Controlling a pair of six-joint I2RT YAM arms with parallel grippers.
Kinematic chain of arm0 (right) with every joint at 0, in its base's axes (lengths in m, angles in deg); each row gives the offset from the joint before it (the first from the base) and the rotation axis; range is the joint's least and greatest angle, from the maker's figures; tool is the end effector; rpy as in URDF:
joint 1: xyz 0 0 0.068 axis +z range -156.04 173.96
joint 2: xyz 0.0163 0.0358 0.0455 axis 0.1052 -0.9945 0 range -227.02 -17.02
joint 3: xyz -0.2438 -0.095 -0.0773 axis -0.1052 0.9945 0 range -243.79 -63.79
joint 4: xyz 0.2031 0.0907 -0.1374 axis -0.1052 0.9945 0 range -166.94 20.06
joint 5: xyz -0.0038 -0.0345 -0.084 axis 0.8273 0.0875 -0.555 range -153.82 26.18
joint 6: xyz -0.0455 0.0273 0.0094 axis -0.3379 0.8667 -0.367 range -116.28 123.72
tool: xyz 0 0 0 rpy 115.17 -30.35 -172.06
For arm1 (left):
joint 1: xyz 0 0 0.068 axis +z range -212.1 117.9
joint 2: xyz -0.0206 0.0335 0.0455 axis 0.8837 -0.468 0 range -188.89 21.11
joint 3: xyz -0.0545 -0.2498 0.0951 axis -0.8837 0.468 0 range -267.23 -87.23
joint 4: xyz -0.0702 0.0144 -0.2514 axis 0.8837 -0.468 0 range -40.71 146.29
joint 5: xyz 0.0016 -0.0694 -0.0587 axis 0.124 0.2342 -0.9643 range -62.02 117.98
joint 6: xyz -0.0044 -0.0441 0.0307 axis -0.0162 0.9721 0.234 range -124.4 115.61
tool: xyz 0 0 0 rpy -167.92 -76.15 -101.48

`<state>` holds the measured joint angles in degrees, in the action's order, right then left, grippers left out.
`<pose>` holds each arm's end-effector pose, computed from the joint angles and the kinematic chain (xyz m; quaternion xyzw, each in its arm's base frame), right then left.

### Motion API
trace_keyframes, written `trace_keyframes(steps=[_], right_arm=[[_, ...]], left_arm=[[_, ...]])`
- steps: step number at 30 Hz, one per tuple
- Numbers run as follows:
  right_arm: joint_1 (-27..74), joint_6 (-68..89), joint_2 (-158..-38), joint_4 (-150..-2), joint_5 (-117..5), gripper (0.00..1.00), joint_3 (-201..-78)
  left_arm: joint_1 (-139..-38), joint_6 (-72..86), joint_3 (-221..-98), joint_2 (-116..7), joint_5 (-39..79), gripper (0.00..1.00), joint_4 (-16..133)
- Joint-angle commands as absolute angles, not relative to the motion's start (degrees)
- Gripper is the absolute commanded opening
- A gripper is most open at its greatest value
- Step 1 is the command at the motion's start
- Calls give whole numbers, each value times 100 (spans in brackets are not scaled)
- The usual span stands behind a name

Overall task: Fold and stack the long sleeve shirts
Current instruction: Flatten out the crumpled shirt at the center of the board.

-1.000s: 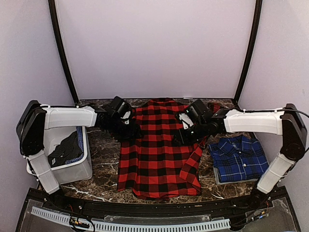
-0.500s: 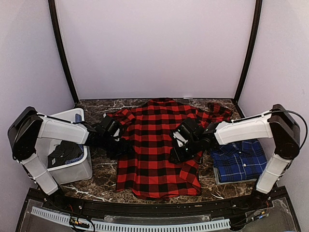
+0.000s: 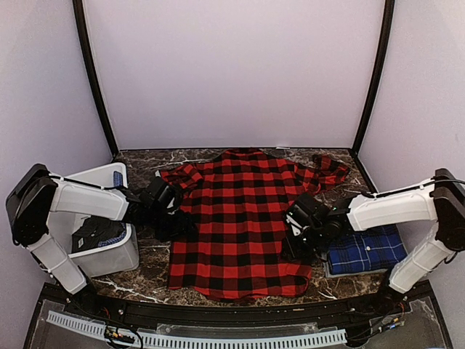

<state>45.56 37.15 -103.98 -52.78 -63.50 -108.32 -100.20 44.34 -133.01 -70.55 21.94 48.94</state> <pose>0.1681 0.2123 0.1556 -0.1552 0.9668 0.1391 0.1477 0.2391 -0.1923 0.1557 -0.0712 0.9451 -0.2528 0.1944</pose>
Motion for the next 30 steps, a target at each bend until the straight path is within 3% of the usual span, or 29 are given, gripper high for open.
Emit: trace_keyframes(steps=[1,7,13,22,30], right_arm=[[4510,4129,-9685,-4726,-6768,52,-10484],[4342,4375,-9035,-4435,-6906,52,-10260],[4318,4295,-8985,-4689,-6976,52,-10959],[4173,3769,-10708,-5583,-6668,51,-12207],[3705,3563,-11320,-5765,-6474,51,-12248]], left_arm=[[-10006,4405,-13135,-6917,2480,72,4301],[-9962,4363,-13107,-6821,2620,73,4087],[-9858,4325,-13029,-6676,2682,73,3965],[-9801,4347,-12960,-6588,2708,73,3973],[-9705,4265,-12973,-6520,2731,73,3890]])
